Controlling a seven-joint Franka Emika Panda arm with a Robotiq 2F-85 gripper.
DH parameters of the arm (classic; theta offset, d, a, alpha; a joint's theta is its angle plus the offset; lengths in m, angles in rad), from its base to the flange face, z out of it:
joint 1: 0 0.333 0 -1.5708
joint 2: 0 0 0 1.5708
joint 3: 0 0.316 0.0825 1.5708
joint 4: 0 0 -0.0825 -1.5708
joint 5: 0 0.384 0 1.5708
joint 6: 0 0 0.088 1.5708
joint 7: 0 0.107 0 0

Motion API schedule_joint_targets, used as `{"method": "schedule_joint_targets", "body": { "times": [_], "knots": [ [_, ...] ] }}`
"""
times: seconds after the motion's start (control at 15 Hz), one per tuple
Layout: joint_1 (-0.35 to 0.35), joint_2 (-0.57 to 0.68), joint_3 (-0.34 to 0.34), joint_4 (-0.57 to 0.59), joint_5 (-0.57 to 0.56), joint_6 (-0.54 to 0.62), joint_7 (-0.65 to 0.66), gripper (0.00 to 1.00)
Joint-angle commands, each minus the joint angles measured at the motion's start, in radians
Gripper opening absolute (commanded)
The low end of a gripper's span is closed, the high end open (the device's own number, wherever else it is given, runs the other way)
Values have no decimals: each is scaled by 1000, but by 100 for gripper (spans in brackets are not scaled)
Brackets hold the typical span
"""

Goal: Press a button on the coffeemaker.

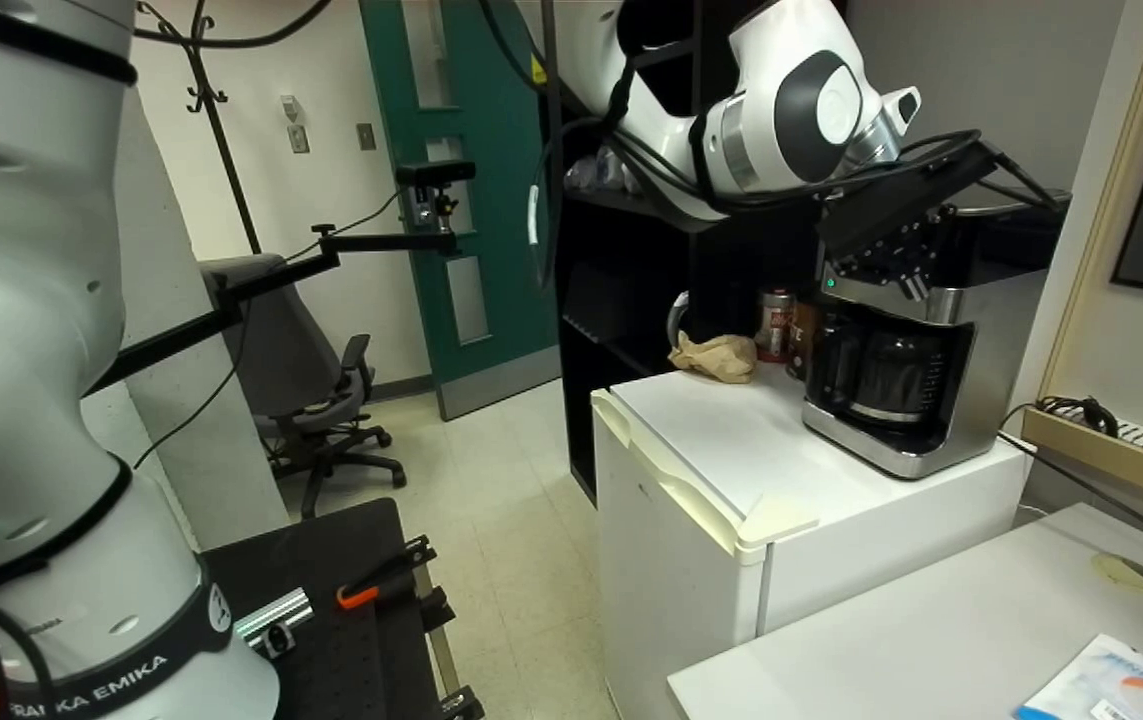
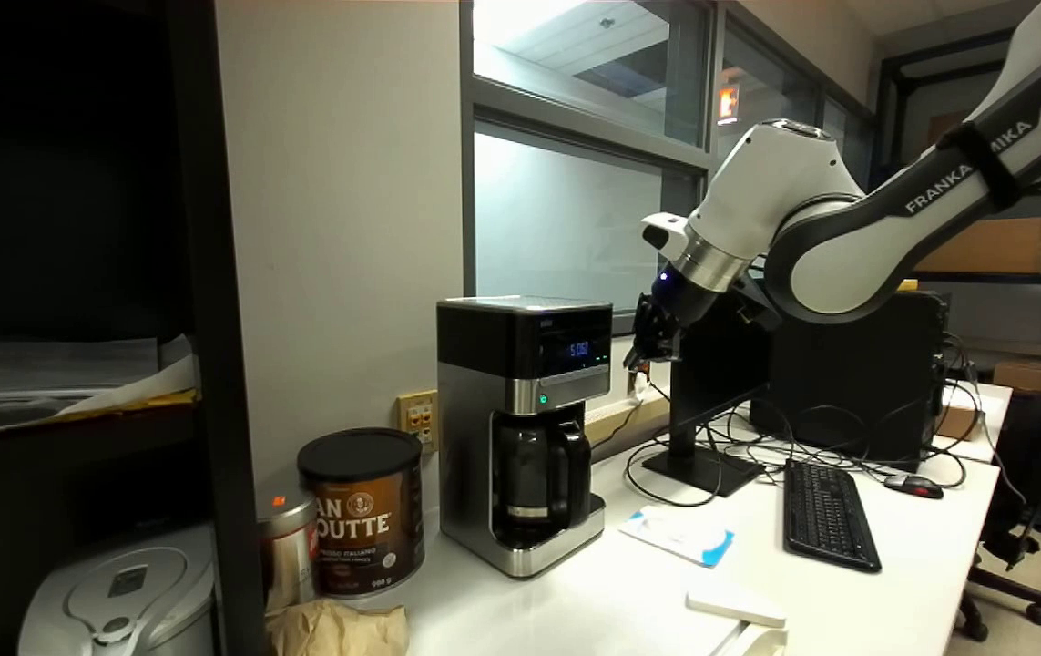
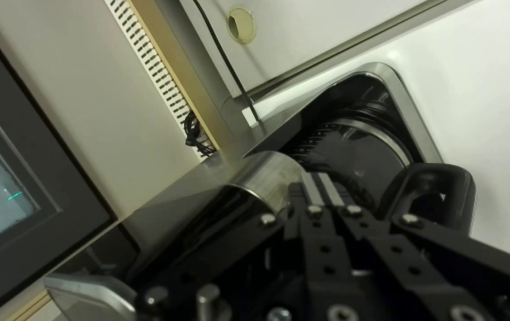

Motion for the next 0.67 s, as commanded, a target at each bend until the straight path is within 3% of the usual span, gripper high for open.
{"method": "schedule_joint_targets", "body": {
  "times": [0.0, 0.6],
  "knots": [
    [4, 40, 9, 54, -6, 20, -1, 0],
    [13, 111, 8, 139, -4, 5, 4, 0]
  ]
}}
